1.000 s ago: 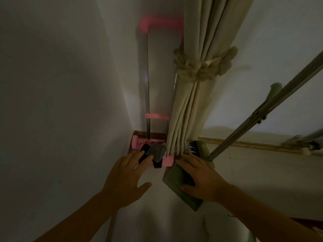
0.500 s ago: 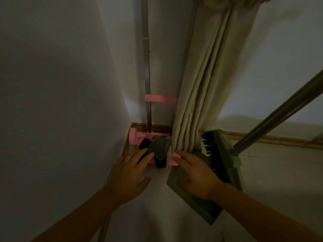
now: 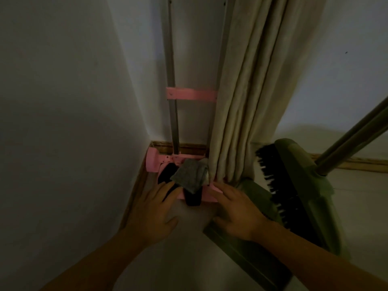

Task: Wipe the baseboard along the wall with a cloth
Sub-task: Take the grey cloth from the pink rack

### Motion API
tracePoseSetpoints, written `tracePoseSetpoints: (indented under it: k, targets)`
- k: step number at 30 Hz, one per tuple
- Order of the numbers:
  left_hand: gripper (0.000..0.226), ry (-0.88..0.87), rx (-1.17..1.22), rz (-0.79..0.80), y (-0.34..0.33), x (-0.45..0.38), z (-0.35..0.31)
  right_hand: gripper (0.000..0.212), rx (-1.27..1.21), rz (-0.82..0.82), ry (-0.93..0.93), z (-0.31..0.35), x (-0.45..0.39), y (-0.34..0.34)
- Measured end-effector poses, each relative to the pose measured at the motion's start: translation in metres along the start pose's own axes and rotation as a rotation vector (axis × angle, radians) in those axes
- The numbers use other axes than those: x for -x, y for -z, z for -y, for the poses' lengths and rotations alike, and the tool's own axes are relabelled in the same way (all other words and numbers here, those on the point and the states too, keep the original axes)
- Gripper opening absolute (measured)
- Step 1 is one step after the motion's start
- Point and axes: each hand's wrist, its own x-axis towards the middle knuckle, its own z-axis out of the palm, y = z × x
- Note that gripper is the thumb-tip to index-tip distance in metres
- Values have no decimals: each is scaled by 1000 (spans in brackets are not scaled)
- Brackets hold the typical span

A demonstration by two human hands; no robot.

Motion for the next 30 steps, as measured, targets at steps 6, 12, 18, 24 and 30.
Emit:
tracePoseSetpoints:
  k: [6,12,18,24,30]
  targets:
    - [77,-2,-15,-57,-24,-28,-3,78,-23,-41,-13,-19,-9,-31]
    - [80,62,107,-80,-79,-44,-9,84,-94,-81,-13,-15,0,-58]
    - [83,28,94,-71,-106,-71,-14,87,-147,-124,-13,-25,1,-70]
    - [89,94,94,-84,-118,-109,-1,79,-138,-110,-47,-45,4,-78]
    - [92,132,91,-43,-135,-120,5,76,-178,-128,-71,-52,-3,-94]
